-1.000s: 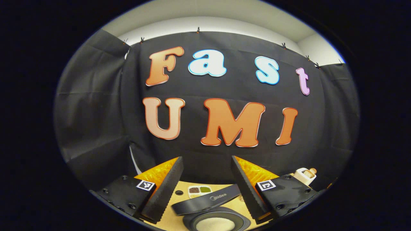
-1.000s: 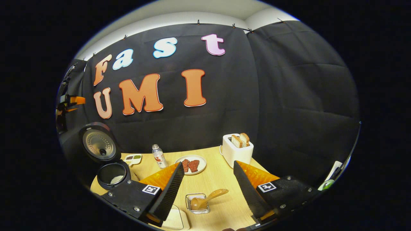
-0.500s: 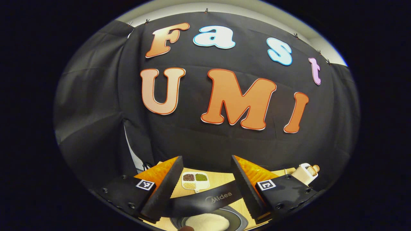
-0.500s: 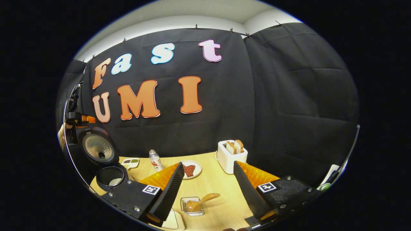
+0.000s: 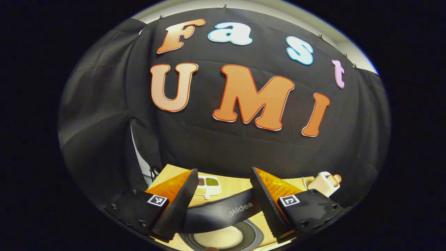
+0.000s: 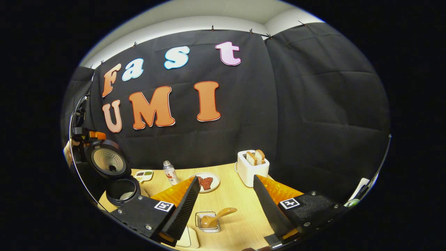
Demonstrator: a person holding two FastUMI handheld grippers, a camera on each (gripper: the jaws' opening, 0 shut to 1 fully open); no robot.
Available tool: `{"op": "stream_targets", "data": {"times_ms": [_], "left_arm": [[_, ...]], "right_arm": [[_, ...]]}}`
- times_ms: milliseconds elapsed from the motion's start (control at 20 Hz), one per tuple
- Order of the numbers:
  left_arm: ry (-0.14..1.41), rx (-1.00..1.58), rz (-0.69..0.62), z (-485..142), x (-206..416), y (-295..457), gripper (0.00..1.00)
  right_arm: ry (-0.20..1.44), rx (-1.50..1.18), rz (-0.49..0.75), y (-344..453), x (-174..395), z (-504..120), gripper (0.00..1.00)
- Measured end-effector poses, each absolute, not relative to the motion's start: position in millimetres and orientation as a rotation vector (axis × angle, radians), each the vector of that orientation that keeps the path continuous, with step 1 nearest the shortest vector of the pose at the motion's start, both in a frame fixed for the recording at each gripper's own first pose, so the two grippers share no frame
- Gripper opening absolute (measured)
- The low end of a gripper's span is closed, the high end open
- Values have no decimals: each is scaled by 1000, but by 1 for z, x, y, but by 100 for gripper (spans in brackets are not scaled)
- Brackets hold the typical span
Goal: Close the left gripper, press the button to open the rice cooker; take a wooden spoon from the chopstick holder with the right hand, scoop a spoonful of rice and pour it into the rice cooker, then put the wooden spoon back into the chopstick holder.
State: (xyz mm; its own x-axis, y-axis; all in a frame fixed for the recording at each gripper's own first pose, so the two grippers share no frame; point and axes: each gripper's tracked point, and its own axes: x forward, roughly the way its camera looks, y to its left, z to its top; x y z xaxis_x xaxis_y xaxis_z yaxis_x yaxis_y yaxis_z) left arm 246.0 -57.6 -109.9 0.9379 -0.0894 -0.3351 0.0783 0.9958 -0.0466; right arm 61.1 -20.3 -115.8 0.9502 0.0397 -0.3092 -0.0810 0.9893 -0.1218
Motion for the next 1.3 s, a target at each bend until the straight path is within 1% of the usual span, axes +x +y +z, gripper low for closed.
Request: {"op": "stream_targets", "data": {"times_ms": [100,400,600,800,1000,1300], "left_arm": [[329,-14,-84,-111,233,-62,100],[371,2,-102,-148,176,-85,100],[397,2,-85,-192,137,-97,100],[378,-3,-41,-234,109,-100,100],[326,76,-1,-267,94,-102,100],[294,101,35,-291,88,-98,100]], "right_arm": [[308,-143,73,-21,61,-113,95],[330,-118,140,-21,53,-116,95],[346,-131,196,-21,44,-123,95],[370,-154,223,-25,40,-131,95],[401,-144,222,-35,37,-143,95],[434,-135,202,-48,32,-155,95]]}}
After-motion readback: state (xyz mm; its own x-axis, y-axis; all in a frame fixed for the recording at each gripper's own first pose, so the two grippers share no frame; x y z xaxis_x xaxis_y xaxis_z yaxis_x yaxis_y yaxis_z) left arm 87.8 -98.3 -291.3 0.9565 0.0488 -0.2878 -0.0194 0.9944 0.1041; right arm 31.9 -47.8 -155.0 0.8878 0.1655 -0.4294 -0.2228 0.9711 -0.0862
